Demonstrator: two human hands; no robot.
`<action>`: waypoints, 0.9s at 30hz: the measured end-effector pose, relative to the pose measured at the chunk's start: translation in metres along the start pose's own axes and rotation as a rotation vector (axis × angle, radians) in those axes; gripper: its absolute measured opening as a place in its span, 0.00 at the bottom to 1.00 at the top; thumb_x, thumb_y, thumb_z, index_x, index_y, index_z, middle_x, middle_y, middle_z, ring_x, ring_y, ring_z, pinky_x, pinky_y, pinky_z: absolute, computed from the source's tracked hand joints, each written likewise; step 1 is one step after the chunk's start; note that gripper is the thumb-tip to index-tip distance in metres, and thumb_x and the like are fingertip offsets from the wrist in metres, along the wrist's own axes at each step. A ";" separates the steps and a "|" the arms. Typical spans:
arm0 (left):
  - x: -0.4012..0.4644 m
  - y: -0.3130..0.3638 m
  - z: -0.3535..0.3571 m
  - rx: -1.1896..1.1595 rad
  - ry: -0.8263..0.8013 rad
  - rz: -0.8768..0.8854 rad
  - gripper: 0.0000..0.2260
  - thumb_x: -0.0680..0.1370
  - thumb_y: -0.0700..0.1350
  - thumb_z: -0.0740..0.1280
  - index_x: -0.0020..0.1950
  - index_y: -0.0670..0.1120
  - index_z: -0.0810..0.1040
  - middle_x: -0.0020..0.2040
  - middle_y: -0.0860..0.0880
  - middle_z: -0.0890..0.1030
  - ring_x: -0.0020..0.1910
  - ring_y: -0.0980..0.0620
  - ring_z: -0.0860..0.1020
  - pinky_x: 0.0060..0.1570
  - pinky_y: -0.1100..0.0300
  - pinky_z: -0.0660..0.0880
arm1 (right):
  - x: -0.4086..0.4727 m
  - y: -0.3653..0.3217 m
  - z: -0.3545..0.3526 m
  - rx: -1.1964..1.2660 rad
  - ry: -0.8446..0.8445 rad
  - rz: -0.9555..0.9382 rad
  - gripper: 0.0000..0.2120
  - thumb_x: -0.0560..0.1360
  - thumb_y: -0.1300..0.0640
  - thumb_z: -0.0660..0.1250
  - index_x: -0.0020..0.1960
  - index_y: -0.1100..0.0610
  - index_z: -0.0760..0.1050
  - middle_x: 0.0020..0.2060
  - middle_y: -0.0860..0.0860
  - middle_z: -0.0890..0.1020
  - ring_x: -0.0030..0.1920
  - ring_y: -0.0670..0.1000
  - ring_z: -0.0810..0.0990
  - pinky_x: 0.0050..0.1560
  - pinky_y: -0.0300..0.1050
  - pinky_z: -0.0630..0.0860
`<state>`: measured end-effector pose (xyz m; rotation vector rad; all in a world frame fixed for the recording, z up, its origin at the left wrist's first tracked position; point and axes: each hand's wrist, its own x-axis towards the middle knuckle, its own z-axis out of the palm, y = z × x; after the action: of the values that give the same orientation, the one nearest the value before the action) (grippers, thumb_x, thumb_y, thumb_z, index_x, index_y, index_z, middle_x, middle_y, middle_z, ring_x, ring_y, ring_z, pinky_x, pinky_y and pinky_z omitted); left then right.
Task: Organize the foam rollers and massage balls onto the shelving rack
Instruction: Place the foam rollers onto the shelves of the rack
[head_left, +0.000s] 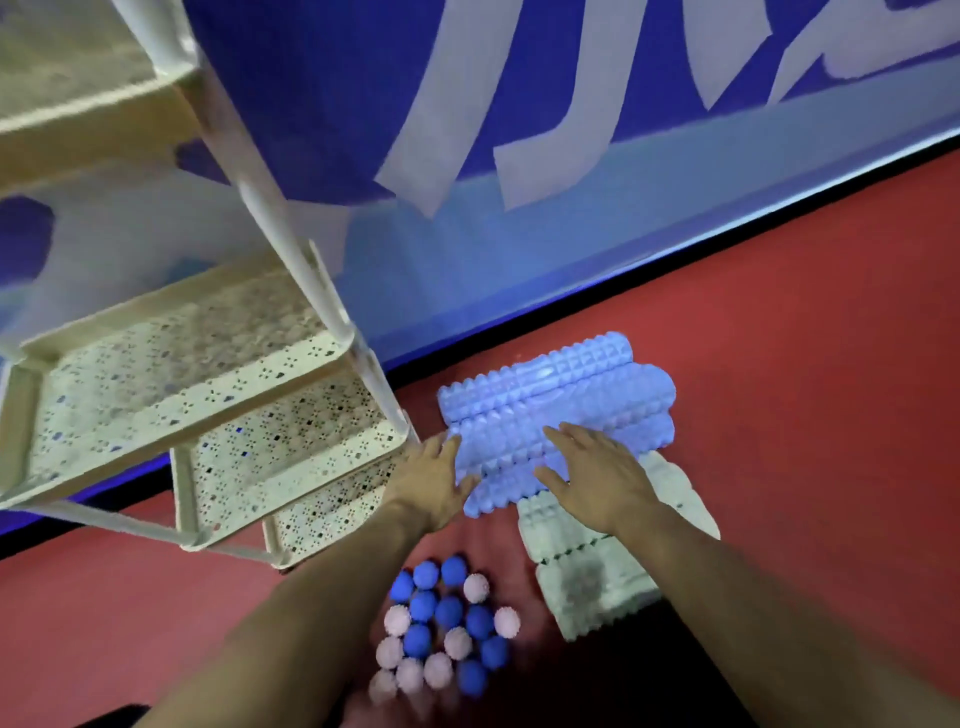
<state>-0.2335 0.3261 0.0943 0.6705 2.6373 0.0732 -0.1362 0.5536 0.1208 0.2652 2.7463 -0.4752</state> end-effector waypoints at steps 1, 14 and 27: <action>0.017 -0.003 0.015 -0.003 -0.026 -0.013 0.34 0.80 0.64 0.56 0.80 0.48 0.55 0.79 0.46 0.60 0.76 0.43 0.62 0.71 0.47 0.65 | 0.009 0.008 0.013 0.015 -0.012 0.018 0.32 0.81 0.36 0.53 0.81 0.46 0.51 0.81 0.47 0.55 0.79 0.52 0.55 0.78 0.53 0.54; 0.147 0.001 0.105 0.079 -0.098 -0.004 0.48 0.71 0.69 0.67 0.81 0.46 0.50 0.76 0.45 0.61 0.75 0.42 0.61 0.75 0.48 0.58 | 0.079 0.058 0.093 0.170 -0.031 0.122 0.32 0.82 0.39 0.56 0.81 0.49 0.53 0.80 0.49 0.58 0.77 0.53 0.59 0.75 0.51 0.59; 0.104 0.005 0.067 0.021 0.048 0.017 0.46 0.63 0.72 0.68 0.74 0.49 0.65 0.65 0.46 0.73 0.64 0.44 0.70 0.66 0.50 0.68 | 0.089 0.066 0.054 0.188 0.030 0.026 0.40 0.76 0.35 0.64 0.81 0.47 0.52 0.80 0.47 0.55 0.79 0.52 0.55 0.77 0.53 0.55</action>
<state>-0.2867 0.3761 -0.0056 0.7061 2.6825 0.0672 -0.1870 0.6061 0.0215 0.3566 2.7254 -0.7287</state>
